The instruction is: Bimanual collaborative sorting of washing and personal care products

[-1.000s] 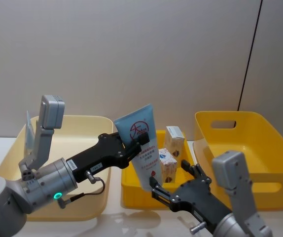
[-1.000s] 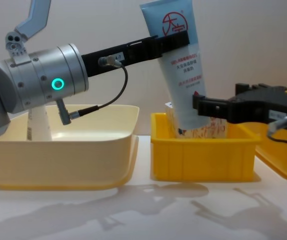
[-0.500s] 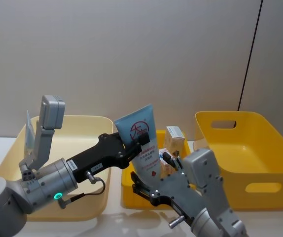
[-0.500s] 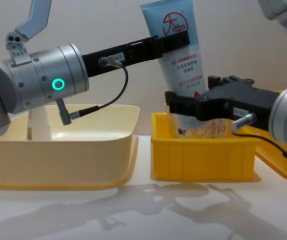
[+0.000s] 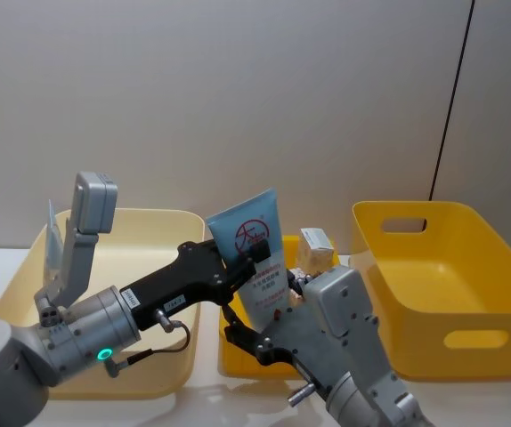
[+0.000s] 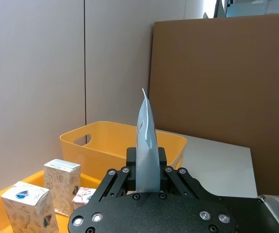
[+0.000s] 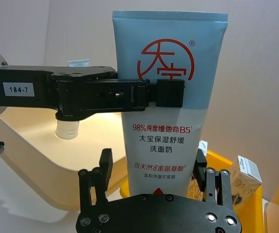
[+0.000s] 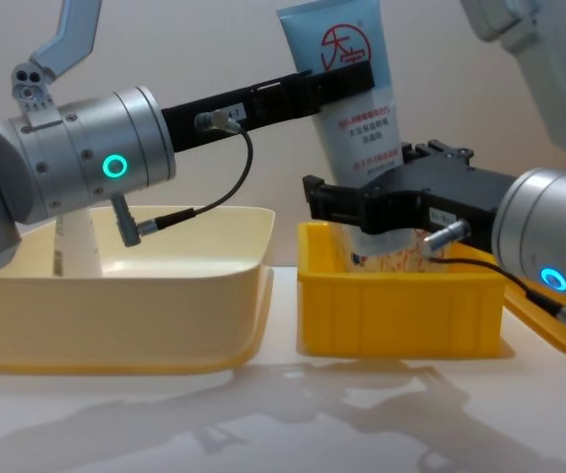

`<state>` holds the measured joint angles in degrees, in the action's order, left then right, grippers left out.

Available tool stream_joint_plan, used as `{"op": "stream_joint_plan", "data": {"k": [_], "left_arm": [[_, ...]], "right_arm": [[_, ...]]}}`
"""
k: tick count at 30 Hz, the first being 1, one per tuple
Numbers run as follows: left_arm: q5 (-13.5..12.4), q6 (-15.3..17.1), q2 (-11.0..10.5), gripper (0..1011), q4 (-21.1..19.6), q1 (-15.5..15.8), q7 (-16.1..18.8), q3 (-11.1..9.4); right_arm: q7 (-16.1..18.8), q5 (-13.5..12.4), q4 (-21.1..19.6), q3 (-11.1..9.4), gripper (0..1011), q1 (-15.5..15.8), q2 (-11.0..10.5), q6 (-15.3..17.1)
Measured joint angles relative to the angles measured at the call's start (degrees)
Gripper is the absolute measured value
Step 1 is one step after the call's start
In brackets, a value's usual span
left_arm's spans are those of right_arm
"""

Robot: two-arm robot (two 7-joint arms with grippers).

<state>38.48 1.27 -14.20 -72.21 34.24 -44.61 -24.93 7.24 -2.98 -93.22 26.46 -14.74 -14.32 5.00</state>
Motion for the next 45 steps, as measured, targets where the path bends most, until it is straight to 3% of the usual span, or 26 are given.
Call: {"op": "stream_joint_plan", "data": {"k": [12, 19, 24, 28, 29, 30, 33, 34, 45], "left_arm": [[0.0, 0.0, 0.0, 225, 0.0, 0.0, 0.0, 0.0], [0.0, 0.0, 0.0, 227, 0.0, 0.0, 0.0, 0.0], [0.0, 0.0, 0.0, 332, 0.0, 0.0, 0.0, 0.0], [0.0, 0.0, 0.0, 488, 0.0, 0.0, 0.0, 0.0], [0.0, 0.0, 0.0, 488, 0.0, 0.0, 0.0, 0.0], [0.0, 0.0, 0.0, 590, 0.0, 0.0, 0.0, 0.0], [0.0, 0.0, 0.0, 648, 0.0, 0.0, 0.0, 0.0], [0.0, 0.0, 0.0, 712, 0.0, 0.0, 0.0, 0.0], [0.0, 0.0, 0.0, 1002, 0.0, 0.0, 0.0, 0.0]], "right_arm": [[-0.6, 1.1, 0.7, 0.4, 748, -0.5, 0.6, -0.3], [-0.7, 1.4, 0.9, 0.5, 689, -0.6, 0.8, -0.4], [-0.7, 1.5, 0.9, 0.6, 656, -0.7, 0.9, -0.5], [-0.7, 1.6, 1.0, 0.5, 631, -0.7, 0.9, -0.5], [-0.7, 1.6, 1.0, 0.5, 631, -0.7, 0.9, -0.5], [-0.7, 1.6, 1.0, 0.3, 615, -0.6, 0.9, -0.5], [-0.7, 1.6, 1.0, 0.1, 604, -0.5, 0.9, -0.5], [-0.8, 1.6, 1.0, -0.2, 593, -0.4, 0.9, -0.5], [-3.2, 2.4, 1.2, -3.0, 536, 0.0, 0.5, -0.4]]}}
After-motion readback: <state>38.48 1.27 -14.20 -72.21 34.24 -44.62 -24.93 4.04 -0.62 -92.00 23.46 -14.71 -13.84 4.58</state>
